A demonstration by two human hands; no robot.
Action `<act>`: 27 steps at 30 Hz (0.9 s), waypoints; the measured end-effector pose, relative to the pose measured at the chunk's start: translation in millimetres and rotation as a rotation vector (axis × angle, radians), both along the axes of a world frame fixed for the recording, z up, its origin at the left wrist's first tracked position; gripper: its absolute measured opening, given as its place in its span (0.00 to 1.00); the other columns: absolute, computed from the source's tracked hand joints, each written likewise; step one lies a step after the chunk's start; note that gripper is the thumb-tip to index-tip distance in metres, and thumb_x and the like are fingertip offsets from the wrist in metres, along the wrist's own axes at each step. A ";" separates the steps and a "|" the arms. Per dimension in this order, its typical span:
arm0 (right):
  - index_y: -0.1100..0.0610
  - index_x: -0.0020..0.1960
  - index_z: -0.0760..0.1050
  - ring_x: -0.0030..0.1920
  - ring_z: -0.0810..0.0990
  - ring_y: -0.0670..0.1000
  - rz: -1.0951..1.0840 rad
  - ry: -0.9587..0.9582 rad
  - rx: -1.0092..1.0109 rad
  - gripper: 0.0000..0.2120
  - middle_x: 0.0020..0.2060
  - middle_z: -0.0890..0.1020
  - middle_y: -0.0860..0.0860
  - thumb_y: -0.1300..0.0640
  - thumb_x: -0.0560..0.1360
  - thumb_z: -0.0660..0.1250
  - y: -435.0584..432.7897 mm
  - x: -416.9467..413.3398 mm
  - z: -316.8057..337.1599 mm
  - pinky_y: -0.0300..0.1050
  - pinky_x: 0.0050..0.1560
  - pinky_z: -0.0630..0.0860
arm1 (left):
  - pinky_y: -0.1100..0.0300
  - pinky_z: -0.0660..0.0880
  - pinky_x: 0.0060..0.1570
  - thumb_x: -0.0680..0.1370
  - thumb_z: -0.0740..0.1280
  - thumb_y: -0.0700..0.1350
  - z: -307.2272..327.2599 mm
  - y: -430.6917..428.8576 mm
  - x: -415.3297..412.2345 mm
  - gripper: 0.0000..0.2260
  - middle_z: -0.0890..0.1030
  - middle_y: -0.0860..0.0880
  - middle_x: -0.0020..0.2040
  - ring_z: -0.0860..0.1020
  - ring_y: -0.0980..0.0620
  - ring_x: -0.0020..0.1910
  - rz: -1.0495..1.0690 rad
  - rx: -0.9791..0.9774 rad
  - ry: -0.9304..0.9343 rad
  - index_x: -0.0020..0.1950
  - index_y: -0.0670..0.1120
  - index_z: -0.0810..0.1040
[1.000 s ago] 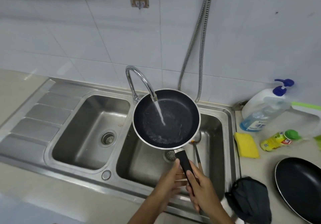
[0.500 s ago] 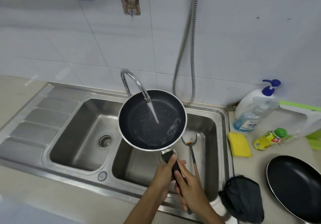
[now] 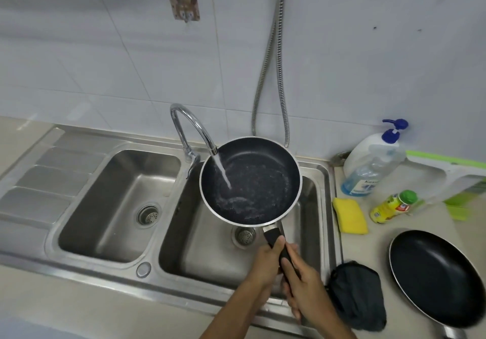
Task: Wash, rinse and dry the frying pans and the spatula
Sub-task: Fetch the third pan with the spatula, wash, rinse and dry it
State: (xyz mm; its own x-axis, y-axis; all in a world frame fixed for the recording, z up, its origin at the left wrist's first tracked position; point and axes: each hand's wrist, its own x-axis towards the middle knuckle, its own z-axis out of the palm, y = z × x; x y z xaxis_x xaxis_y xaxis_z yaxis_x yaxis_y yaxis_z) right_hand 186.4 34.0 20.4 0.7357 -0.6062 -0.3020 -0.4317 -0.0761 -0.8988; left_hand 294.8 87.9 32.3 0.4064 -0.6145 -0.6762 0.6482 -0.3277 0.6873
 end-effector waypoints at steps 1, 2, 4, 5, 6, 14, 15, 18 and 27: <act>0.30 0.72 0.66 0.23 0.72 0.44 0.000 -0.019 -0.009 0.22 0.28 0.77 0.47 0.53 0.85 0.60 -0.2 5.7 1.4 0.40 0.24 0.69 | 0.54 0.80 0.59 0.85 0.60 0.49 1.0 -0.6 4.1 0.15 0.87 0.46 0.54 0.84 0.49 0.57 0.004 -0.002 -0.008 0.57 0.41 0.83; 0.30 0.72 0.66 0.23 0.72 0.42 0.000 -0.040 -0.017 0.22 0.31 0.77 0.45 0.53 0.85 0.60 1.6 12.2 2.7 0.38 0.24 0.69 | 0.56 0.80 0.57 0.85 0.60 0.49 1.4 1.6 9.2 0.15 0.87 0.45 0.55 0.84 0.49 0.56 0.015 -0.002 -0.023 0.59 0.41 0.82; 0.28 0.70 0.66 0.24 0.73 0.41 0.017 -0.067 -0.020 0.22 0.38 0.75 0.40 0.52 0.84 0.61 9.3 23.6 1.9 0.34 0.25 0.69 | 0.58 0.80 0.54 0.85 0.60 0.48 1.7 11.6 18.8 0.15 0.87 0.45 0.53 0.85 0.49 0.55 0.044 0.006 -0.043 0.57 0.41 0.83; 0.27 0.70 0.65 0.24 0.73 0.41 0.034 -0.071 -0.016 0.22 0.35 0.76 0.42 0.52 0.84 0.61 14.7 27.3 -1.2 0.33 0.26 0.69 | 0.59 0.80 0.53 0.85 0.60 0.49 1.7 18.7 22.8 0.16 0.87 0.46 0.52 0.85 0.50 0.54 0.048 0.015 -0.045 0.56 0.41 0.84; 0.26 0.70 0.65 0.24 0.73 0.41 0.053 -0.070 -0.008 0.22 0.31 0.77 0.45 0.51 0.84 0.61 20.0 28.9 -3.3 0.34 0.26 0.69 | 0.60 0.80 0.52 0.85 0.59 0.49 1.4 25.6 25.5 0.16 0.87 0.47 0.52 0.85 0.51 0.54 0.048 0.022 -0.040 0.57 0.42 0.84; 0.24 0.70 0.64 0.36 0.72 0.33 0.028 0.006 -0.012 0.27 0.48 0.75 0.42 0.54 0.83 0.64 24.2 -4.0 -8.9 0.25 0.39 0.68 | 0.57 0.81 0.47 0.86 0.58 0.50 -11.0 32.7 -3.3 0.17 0.87 0.47 0.51 0.85 0.49 0.53 -0.002 0.039 0.018 0.58 0.41 0.83; 0.27 0.72 0.65 0.40 0.73 0.33 0.012 0.028 -0.009 0.26 0.51 0.75 0.44 0.54 0.82 0.65 18.7 -8.0 -9.3 0.25 0.42 0.69 | 0.57 0.81 0.47 0.86 0.59 0.50 -10.7 26.7 -7.4 0.17 0.88 0.46 0.50 0.85 0.48 0.51 -0.006 0.042 0.030 0.56 0.42 0.84; 0.33 0.74 0.67 0.35 0.76 0.36 0.014 0.057 -0.011 0.26 0.40 0.81 0.40 0.55 0.82 0.66 1.2 -9.1 -5.5 0.30 0.37 0.72 | 0.56 0.81 0.51 0.85 0.59 0.51 -8.9 8.0 -8.9 0.17 0.88 0.46 0.50 0.85 0.47 0.53 -0.033 0.039 0.034 0.51 0.45 0.85; 0.28 0.70 0.70 0.27 0.76 0.40 0.021 -0.030 0.030 0.26 0.36 0.80 0.43 0.55 0.81 0.68 11.7 31.5 6.2 0.35 0.30 0.71 | 0.59 0.79 0.49 0.84 0.62 0.50 4.3 33.3 43.5 0.14 0.87 0.49 0.51 0.85 0.51 0.52 -0.150 -0.003 -0.009 0.60 0.43 0.81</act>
State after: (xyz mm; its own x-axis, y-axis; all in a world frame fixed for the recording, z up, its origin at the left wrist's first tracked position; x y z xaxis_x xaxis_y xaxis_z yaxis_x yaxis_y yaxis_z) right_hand 217.9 45.8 26.6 0.7570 -0.5819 -0.2972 -0.4032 -0.0580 -0.9133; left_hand 338.2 121.3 36.6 0.3158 -0.6706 -0.6713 0.5857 -0.4188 0.6939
